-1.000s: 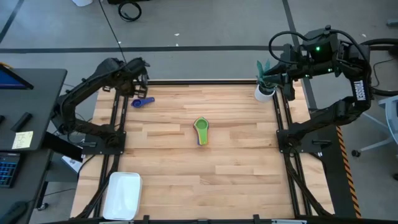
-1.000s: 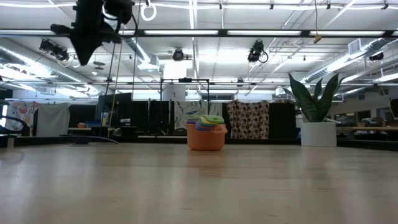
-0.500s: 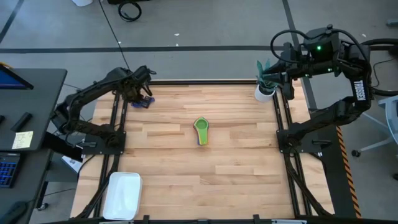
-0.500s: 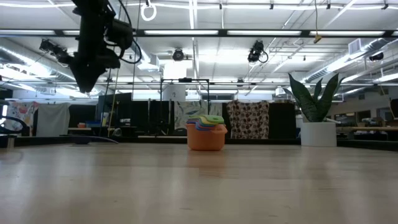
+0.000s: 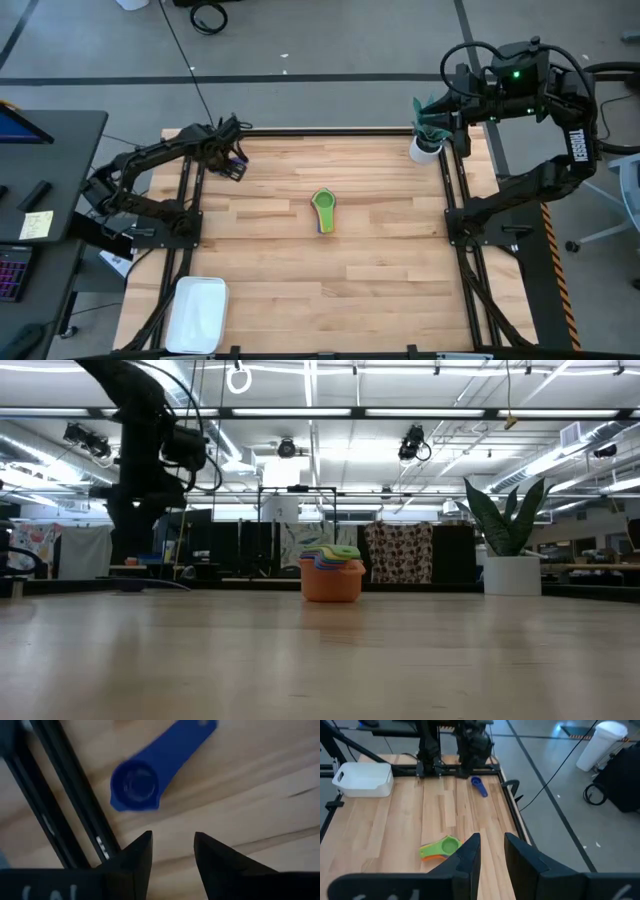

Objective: Nest measuring cups in basket
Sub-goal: Stack the violet measuring cup on top of the green measuring cup

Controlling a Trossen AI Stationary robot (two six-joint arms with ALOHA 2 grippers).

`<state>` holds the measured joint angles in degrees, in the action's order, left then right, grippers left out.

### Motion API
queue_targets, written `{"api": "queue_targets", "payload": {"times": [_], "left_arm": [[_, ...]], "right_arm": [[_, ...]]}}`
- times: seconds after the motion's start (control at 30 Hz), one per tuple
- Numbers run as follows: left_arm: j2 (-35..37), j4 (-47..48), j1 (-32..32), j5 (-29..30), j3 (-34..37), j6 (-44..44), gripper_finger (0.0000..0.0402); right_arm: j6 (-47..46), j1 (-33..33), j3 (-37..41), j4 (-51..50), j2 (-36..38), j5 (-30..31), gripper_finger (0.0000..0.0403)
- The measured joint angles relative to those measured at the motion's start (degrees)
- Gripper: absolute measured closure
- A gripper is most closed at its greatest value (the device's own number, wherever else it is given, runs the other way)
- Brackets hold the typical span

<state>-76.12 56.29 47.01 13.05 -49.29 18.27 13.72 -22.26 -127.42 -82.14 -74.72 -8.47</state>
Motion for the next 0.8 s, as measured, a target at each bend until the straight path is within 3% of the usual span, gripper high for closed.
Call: {"api": "queue_targets", "payload": {"times": [0.13, 0.33, 0.5, 0.8], "left_arm": [[0.0, -1.3, 2.1, -0.3, 2.3, 1.7, 0.0251], [-0.9, -6.9, 3.6, -0.5, 2.9, -2.7, 0.0251], [-5.5, -7.0, 6.2, -2.7, 3.0, -5.5, 0.0251], [-13.8, -10.6, 6.3, -1.2, 2.4, -11.0, 0.0251]], "right_arm": [[0.6, 0.0, 0.0, 1.2, 0.0, 0.1, 0.0311], [1.5, 0.0, 0.0, 3.5, 0.0, 0.1, 0.0311], [1.5, 0.0, 0.0, 4.2, 0.0, 0.1, 0.0311], [1.3, 0.0, 0.0, 6.7, 0.0, 0.1, 0.0311]]}}
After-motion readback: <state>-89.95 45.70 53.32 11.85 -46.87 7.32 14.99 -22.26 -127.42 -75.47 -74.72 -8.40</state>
